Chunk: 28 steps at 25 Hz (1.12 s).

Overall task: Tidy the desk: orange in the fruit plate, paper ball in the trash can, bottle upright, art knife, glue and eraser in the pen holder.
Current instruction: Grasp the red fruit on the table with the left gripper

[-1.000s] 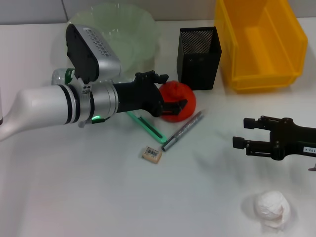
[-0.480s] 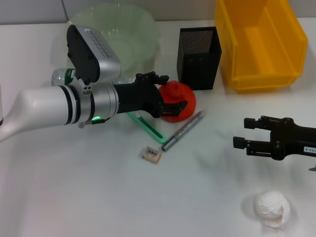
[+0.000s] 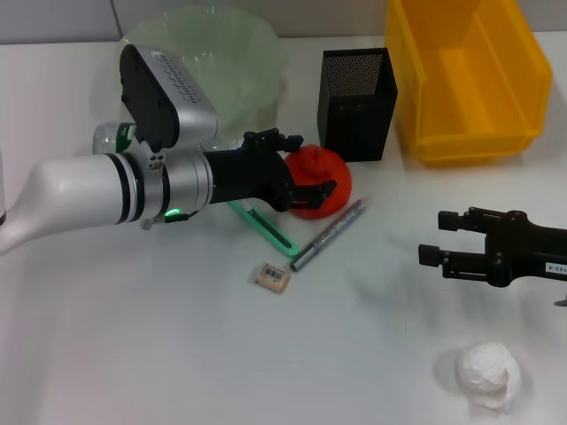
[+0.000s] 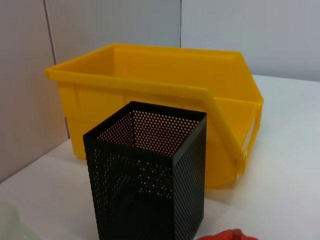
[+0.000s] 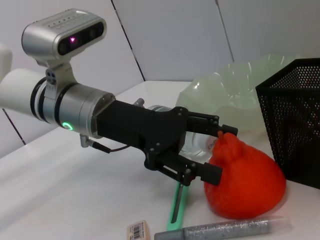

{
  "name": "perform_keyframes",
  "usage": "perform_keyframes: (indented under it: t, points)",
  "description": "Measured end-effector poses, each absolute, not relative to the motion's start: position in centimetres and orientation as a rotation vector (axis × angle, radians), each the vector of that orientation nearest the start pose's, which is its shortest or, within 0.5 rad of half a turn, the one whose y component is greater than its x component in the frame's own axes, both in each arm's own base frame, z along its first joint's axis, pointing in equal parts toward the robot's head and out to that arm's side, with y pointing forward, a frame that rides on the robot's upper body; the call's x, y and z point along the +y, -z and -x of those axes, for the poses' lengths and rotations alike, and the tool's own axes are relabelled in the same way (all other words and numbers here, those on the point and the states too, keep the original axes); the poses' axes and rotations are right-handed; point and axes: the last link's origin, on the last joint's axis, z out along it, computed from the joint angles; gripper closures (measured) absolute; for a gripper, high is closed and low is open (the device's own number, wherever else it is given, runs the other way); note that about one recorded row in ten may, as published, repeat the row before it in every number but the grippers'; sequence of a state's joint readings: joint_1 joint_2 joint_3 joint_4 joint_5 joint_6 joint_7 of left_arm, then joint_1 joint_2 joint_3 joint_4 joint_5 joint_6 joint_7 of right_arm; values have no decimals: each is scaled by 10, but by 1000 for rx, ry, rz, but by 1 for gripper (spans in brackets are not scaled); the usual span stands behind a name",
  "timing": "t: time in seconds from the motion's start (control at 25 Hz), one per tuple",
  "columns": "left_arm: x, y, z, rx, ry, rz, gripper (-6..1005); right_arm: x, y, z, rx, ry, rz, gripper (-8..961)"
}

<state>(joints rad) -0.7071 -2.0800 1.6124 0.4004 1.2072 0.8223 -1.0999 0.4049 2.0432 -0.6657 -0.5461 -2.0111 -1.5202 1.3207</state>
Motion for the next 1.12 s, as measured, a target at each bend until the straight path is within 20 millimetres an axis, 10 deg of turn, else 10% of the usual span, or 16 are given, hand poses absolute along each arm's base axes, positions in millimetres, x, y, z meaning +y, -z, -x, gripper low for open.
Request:
perform_keyframes:
  t: [0.36, 1.12]
  points:
    - [380, 110, 209, -336, 378, 2676, 149, 290, 3, -318, 826, -644, 2638, 183]
    - [381, 110, 211, -362, 385, 2656, 789, 291, 3, -318, 809, -637, 2637, 182]
